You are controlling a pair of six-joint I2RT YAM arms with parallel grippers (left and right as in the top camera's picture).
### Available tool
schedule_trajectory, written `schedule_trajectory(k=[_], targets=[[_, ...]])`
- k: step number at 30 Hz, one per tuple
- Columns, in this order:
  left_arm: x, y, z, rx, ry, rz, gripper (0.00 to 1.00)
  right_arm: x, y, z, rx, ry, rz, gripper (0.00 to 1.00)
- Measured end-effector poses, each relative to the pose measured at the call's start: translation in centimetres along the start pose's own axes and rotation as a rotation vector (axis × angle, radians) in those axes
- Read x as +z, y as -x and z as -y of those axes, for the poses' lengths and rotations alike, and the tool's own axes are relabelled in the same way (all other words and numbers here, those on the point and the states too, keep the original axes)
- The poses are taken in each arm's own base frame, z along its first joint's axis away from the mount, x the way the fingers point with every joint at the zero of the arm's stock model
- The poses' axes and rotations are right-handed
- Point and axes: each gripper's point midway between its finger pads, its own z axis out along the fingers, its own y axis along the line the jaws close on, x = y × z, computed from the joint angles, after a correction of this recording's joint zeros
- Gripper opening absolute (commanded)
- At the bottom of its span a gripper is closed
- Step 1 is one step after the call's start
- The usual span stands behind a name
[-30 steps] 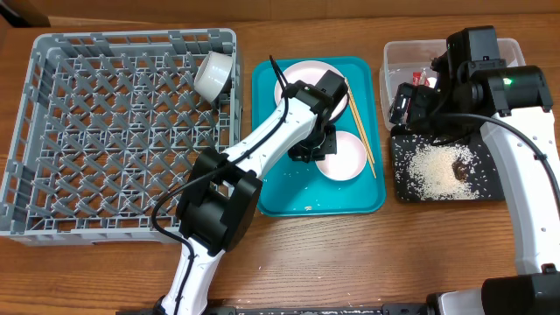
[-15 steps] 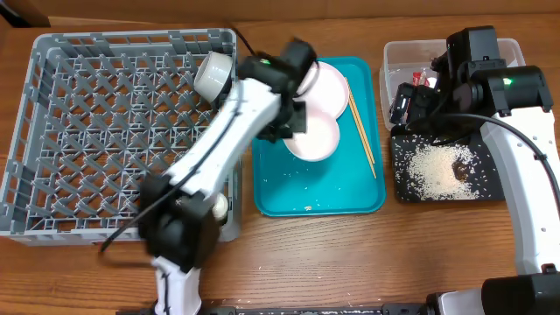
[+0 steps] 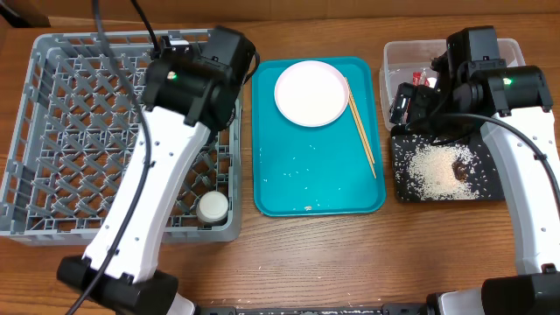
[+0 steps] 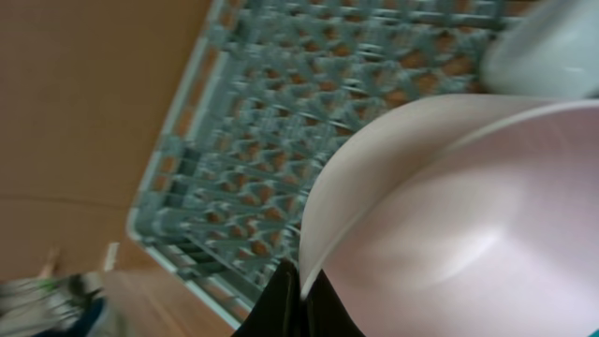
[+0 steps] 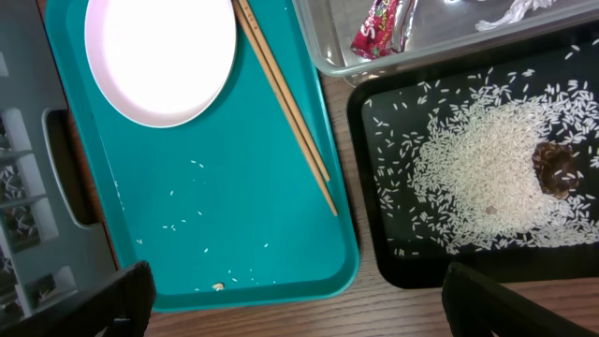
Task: Sort waste into correct bins and load items into the dishwasher
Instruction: 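Lift the pink bowl and carry it left over the rack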
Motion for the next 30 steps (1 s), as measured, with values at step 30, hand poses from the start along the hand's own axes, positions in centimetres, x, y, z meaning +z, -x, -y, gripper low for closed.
schedule_trajectory(k=[30], targets=[[8.9,-5.1,3.4,-0.099,0.303,0.157,0.04,0.0,0.0,0.0,0.000,0.000,0.000,1.00]])
